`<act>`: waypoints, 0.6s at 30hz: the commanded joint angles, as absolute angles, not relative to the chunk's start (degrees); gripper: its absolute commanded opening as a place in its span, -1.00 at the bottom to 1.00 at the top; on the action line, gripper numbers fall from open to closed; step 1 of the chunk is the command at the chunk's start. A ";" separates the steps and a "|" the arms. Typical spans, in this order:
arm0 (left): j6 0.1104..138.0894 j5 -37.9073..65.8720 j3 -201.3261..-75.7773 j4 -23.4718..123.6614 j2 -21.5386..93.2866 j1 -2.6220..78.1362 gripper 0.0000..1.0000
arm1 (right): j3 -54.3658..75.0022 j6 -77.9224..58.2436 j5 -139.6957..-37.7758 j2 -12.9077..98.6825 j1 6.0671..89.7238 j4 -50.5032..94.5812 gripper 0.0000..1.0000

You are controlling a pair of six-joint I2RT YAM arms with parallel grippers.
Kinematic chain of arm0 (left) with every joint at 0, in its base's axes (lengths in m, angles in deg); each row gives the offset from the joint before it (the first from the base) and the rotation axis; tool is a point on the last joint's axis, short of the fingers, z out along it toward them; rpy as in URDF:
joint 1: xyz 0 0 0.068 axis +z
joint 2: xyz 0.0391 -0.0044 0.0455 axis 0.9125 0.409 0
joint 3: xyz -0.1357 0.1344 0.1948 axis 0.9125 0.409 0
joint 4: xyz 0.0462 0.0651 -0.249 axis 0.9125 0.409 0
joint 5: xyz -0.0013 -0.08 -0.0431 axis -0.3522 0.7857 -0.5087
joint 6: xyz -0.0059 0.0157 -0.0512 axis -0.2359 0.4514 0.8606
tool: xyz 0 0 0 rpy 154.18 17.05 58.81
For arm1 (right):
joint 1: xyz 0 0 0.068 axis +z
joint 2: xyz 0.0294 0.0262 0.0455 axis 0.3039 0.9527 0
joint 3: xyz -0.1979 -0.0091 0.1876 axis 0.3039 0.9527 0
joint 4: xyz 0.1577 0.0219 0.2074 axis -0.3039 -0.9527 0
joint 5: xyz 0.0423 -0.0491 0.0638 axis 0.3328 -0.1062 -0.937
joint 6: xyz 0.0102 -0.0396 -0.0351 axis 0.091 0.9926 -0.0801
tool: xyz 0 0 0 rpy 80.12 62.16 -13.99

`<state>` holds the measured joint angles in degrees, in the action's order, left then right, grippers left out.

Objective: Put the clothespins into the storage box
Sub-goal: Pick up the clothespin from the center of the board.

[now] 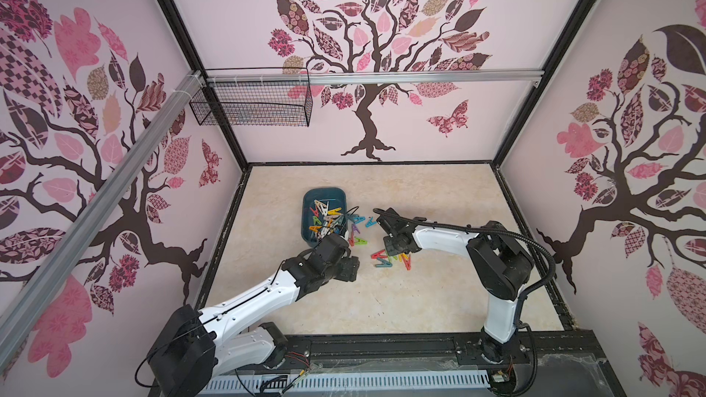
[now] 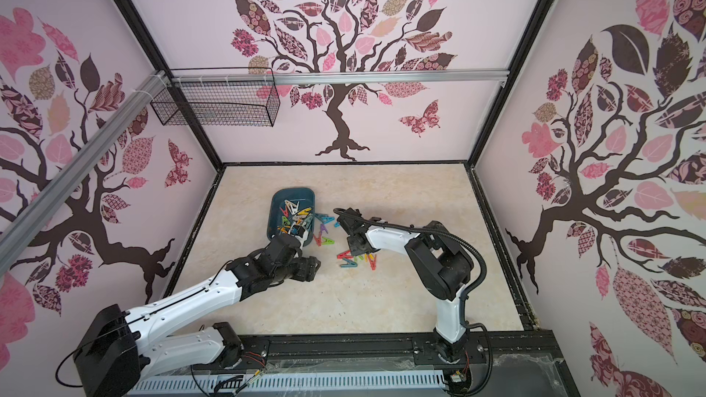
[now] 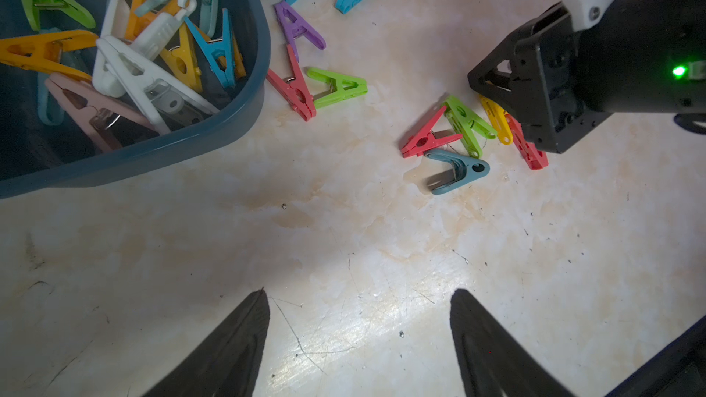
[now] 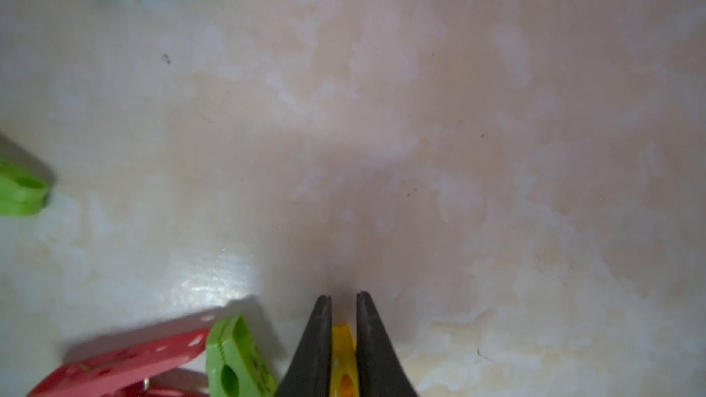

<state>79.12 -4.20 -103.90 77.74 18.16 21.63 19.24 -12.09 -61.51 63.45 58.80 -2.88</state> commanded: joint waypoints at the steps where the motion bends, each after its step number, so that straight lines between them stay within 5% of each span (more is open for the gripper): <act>1: 80.25 -5.52 -103.63 79.58 16.67 22.78 0.57 | 16.37 -11.88 -61.40 63.10 59.46 -4.68 -0.74; 18: 90.20 -11.41 -98.32 88.14 -3.92 42.99 0.58 | -13.26 -19.08 -73.87 71.21 67.35 -1.50 -0.77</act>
<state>88.28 -9.27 -100.65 85.56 -2.45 41.76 -9.33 -16.38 -70.45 66.27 67.49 -3.93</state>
